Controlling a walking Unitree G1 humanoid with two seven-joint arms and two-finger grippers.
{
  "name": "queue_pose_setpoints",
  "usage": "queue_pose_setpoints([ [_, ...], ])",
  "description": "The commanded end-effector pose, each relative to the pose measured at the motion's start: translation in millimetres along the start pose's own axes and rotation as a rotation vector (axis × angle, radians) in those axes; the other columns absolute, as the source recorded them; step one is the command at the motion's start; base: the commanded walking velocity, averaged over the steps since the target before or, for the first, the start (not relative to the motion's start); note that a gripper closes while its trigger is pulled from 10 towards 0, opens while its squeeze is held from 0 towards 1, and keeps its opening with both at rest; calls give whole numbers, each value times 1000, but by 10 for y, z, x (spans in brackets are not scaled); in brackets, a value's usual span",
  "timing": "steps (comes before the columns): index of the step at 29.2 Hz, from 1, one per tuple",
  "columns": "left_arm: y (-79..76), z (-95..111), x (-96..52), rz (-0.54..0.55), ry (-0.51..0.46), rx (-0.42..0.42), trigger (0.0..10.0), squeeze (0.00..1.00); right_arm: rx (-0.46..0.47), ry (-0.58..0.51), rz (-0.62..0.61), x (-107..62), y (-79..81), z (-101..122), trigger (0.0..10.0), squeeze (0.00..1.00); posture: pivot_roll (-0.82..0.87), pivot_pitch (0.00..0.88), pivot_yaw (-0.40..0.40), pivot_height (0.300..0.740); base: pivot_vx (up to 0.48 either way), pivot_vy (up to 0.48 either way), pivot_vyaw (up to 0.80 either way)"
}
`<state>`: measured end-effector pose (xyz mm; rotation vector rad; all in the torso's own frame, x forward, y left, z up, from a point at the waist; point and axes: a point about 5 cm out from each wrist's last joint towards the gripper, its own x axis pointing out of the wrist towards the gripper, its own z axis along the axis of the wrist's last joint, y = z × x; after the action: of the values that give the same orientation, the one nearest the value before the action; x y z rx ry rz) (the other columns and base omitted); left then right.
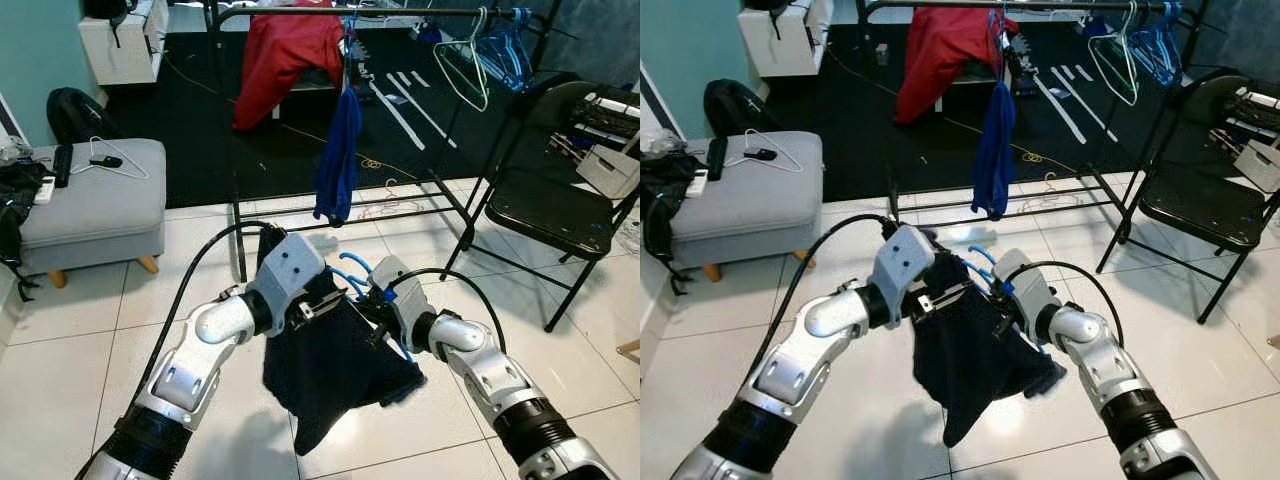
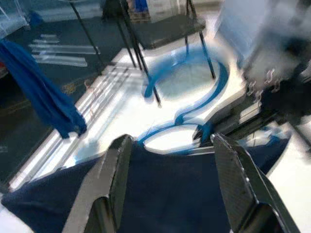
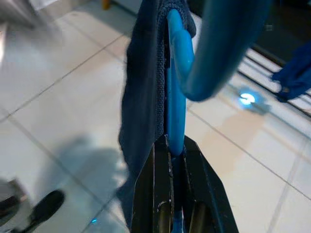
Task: Hang hanger
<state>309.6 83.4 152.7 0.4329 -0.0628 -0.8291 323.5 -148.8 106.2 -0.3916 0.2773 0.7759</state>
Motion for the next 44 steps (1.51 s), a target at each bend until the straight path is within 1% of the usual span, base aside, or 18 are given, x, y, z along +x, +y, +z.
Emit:
queue_pose_setpoints([
  [1, -37, -189, 10, -12, 122, 30, 10000, 0, 28, -42, 36, 14, 56, 69, 10000, 0, -53, 77, -42, 740, 0, 0, 0],
  [3, -37, -189, 10, -12, 122, 30, 10000, 0, 28, -42, 36, 14, 56, 69, 10000, 0, -53, 77, -42, 740, 0, 0, 0],
  [5, -21, -262, 8, 20, 169, 25, 10000, 0, 40, -57, 39, 21, 62, 99, 10000, 0, -56, 79, -39, 740, 0, 0, 0],
  [6, -5, -351, -1, 61, 232, 0, 10000, 0, 56, -73, 43, 26, 66, 136, 10000, 0, -58, 80, -38, 740, 0, 0, 0],
  [8, -4, -404, -7, 85, 257, -38, 10000, 0, 68, -86, 46, 29, 67, 165, 10000, 0, -57, 81, -38, 740, 0, 0, 0],
  [10, -39, -400, 26, 118, 219, -185, 10000, 0, 84, -102, 58, 34, 76, 202, 10000, 0, -59, 83, -41, 740, 0, 0, 0],
  [11, -39, -400, 26, 118, 219, -185, 10000, 0, 84, -102, 58, 34, 76, 202, 10000, 0, -59, 83, -41, 740, 0, 0, 0],
  [13, -37, -363, 72, 151, 153, -297, 10000, 0, 88, -105, 70, 37, 86, 212, 10000, 0, -59, 83, -41, 740, 0, 0, 0],
  [22, -11, -277, 122, 193, 79, -408, 10000, 0, 100, -103, 87, 36, 118, 223, 10000, 0, -60, 87, -37, 740, 0, 0, 0],
  [23, -10, -260, 125, 190, 63, -436, 10000, 82, 102, -101, 89, 36, 126, 219, 10000, 0, -58, 88, -36, 740, 0, 0, 0],
  [24, -10, -260, 125, 190, 63, -436, 10000, 82, 102, -101, 89, 36, 126, 219, 10000, 0, -58, 88, -36, 740, 0, 0, 0],
  [25, -7, -245, 124, 189, 52, -451, 10000, 400, 105, -99, 90, 35, 133, 214, 10000, 0, -58, 87, -36, 740, 0, 0, 0],
  [26, -7, -245, 124, 189, 52, -451, 10000, 400, 105, -99, 90, 35, 133, 214, 10000, 0, -58, 87, -36, 740, 0, 0, 0],
  [27, -5, -228, 122, 185, 40, -466, 10000, 910, 106, -97, 91, 35, 137, 207, 10000, 0, -57, 87, -36, 740, 0, 0, 0],
  [30, -1, -214, 120, 187, 33, -469, 10000, 941, 107, -95, 90, 34, 139, 202, 10000, 0, -57, 86, -35, 740, 0, 0, 0],
  [32, -1, -214, 120, 187, 33, -469, 10000, 941, 107, -95, 90, 34, 139, 202, 10000, 0, -57, 86, -35, 740, 0, 0, 0],
  [33, -7, -199, 128, 187, 27, -473, 10000, 0, 110, -94, 89, 34, 140, 203, 10000, 0, -57, 85, -33, 740, 0, 0, 0],
  [44, -11, -116, 207, 219, -10, -534, 10000, 0, 116, -92, 88, 38, 145, 209, 10000, 0, -59, 74, -33, 740, 0, 0, 0],
])
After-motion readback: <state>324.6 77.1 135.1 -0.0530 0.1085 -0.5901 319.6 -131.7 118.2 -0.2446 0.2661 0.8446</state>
